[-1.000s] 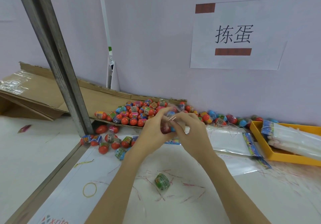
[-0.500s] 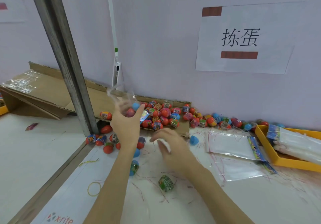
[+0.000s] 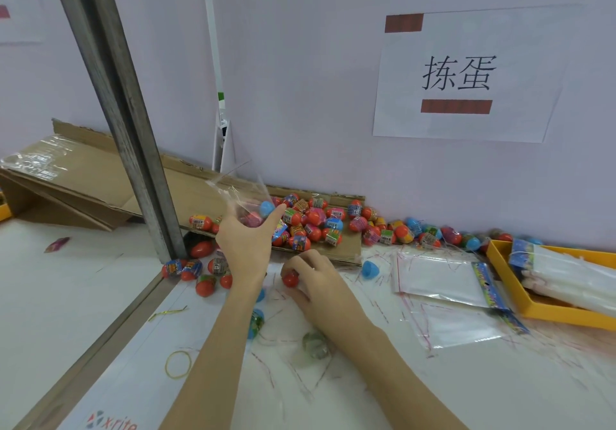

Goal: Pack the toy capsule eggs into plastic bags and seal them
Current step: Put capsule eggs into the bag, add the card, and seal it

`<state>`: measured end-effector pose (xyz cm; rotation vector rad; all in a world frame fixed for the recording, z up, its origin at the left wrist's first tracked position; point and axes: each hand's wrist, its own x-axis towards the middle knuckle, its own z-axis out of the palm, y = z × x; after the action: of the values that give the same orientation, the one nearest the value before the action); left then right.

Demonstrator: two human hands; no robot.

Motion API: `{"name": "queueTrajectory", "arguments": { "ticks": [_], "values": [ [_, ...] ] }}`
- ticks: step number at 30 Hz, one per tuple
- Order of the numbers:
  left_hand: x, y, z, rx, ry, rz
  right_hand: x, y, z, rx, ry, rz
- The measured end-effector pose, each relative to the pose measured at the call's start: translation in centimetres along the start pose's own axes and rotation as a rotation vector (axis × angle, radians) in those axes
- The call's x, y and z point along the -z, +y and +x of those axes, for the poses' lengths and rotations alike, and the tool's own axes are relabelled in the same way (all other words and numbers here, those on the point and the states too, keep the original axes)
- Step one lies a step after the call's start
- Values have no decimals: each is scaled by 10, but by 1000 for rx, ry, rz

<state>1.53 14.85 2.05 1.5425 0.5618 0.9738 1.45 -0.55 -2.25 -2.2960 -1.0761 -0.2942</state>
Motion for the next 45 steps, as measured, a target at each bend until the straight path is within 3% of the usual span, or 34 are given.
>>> {"name": "queueTrajectory", "arguments": {
  "ticks": [3,9,13,16,22,28,32,36,39,42,45],
  "values": [
    [0,1,-5,-165,-72,23,3,0,-1,-35,104,36],
    [-9,-3,-13,-325,-345,149,27,4,1,-73,714,255],
    [-16,-6,-18,-588,-488,349,44,11,-2,38,823,242],
    [-20,-10,-21,-704,-558,439,47,13,1,79,801,152],
    [-19,-10,-24,-680,-657,441,42,18,1,34,721,161],
    [-18,-8,-27,-835,-574,456,40,22,-1,40,595,223],
    [-18,-2,-29,-708,-485,457,40,19,0,52,556,222],
    [-15,5,-22,-358,-241,342,37,20,1,-10,602,219],
    [-8,0,-11,-171,-92,247,30,25,-2,-61,501,178],
    [-9,-5,-8,-62,-197,204,22,28,-5,-140,346,187],
    [-13,-8,-13,-89,-315,270,15,30,-5,-164,199,144]
  ]
}}
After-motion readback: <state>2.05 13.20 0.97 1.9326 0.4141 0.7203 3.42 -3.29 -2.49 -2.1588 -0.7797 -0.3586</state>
